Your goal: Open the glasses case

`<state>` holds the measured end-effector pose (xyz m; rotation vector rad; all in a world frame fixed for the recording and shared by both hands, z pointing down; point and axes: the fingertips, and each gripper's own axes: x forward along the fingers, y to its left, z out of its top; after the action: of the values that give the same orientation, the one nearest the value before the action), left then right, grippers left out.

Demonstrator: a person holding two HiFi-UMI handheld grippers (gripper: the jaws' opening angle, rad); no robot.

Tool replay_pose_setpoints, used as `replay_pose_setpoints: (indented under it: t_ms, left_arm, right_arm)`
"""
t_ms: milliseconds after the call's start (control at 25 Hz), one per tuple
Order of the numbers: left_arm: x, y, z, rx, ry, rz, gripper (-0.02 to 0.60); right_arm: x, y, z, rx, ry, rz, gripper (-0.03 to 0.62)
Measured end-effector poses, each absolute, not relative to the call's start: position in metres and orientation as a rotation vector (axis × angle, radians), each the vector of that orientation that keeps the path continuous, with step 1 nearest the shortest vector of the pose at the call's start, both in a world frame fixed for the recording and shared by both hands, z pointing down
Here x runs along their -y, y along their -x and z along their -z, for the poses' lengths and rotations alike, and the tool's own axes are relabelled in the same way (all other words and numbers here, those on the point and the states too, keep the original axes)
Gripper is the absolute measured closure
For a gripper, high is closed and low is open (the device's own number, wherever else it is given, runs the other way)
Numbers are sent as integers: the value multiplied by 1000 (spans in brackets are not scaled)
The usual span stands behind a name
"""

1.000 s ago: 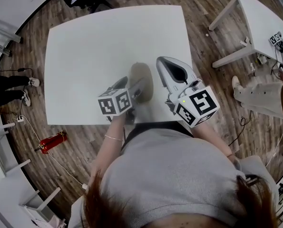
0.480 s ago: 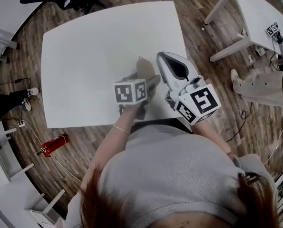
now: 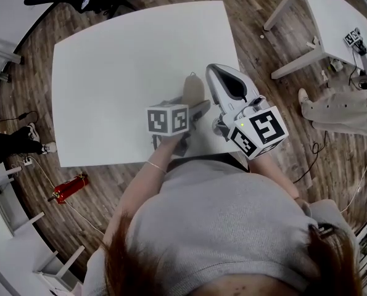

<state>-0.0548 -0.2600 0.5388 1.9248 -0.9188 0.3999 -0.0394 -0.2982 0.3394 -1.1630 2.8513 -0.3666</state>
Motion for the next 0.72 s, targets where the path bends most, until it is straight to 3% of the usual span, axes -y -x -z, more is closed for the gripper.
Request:
replay_pose_setpoints:
  t_ms: [120, 320, 440, 520, 560, 720]
  left_arm:
    - [256, 62, -521, 863, -1986, -284, 225]
    - [254, 72, -419, 468, -2039, 384, 227]
    - [245, 83, -382, 228, -2016, 582, 227]
    - [233, 83, -367, 83, -2020, 622, 227]
    - [227, 82, -361, 16, -2024, 634, 225]
    - [208, 74, -335, -194, -2009, 708, 225]
  right_arm:
    - [302, 40, -339, -2862, 1131, 362, 589]
    - [313, 37, -324, -2937, 922, 234, 589]
    - [316, 46, -313, -2988, 656, 211, 588]
    - [316, 58, -313, -3035, 399, 240, 482]
    - [316, 64, -315, -3048, 248, 281, 460]
    - [303, 80, -315, -2874, -478, 637, 454]
